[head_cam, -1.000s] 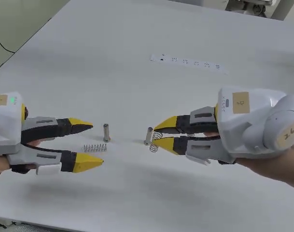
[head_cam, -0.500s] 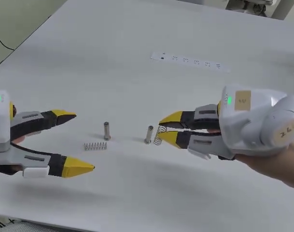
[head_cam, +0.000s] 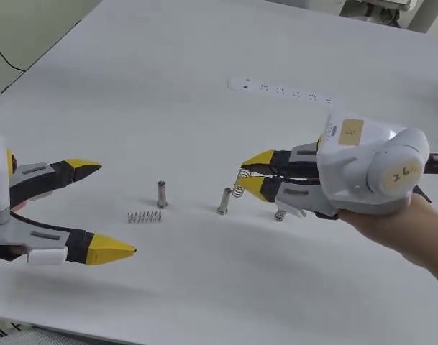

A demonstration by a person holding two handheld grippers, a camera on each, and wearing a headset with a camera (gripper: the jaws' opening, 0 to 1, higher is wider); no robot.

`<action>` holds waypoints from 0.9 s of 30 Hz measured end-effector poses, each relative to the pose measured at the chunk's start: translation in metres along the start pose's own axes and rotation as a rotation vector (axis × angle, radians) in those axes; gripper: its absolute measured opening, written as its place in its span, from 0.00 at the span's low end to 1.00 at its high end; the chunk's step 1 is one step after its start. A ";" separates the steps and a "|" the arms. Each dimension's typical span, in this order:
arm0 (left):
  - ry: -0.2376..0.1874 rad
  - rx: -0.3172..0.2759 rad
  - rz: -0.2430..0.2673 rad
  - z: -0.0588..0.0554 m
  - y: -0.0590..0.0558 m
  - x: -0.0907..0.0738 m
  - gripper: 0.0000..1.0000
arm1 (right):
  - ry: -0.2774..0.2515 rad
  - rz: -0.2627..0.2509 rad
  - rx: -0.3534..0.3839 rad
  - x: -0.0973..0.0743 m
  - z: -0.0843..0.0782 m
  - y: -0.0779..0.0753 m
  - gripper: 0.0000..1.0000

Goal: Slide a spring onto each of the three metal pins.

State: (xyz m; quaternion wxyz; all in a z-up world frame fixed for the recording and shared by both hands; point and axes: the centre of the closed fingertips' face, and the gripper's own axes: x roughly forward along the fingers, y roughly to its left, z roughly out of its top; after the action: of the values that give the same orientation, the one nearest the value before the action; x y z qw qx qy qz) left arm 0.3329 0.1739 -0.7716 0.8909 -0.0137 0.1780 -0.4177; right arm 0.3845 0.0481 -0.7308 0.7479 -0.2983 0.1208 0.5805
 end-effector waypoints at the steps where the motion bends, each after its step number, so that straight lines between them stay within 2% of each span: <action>1: -0.004 -0.001 0.005 0.000 0.001 -0.001 0.98 | 0.001 -0.001 0.006 0.001 -0.001 -0.001 0.08; 9: -0.013 -0.004 0.021 0.003 0.004 -0.004 0.98 | -0.013 -0.023 0.086 0.013 -0.004 -0.013 0.08; 20: -0.020 -0.017 0.037 0.003 0.007 -0.007 0.98 | 0.024 -0.009 0.062 0.026 -0.014 -0.009 0.08; 27: -0.030 -0.027 0.044 0.005 0.008 -0.010 0.98 | 0.034 -0.004 0.077 0.029 -0.021 -0.009 0.08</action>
State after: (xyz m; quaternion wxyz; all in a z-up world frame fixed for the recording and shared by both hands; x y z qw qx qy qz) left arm 0.3341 0.1858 -0.7654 0.9023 -0.0280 0.1703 -0.3951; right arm 0.4049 0.0579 -0.7605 0.7578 -0.2792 0.1551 0.5690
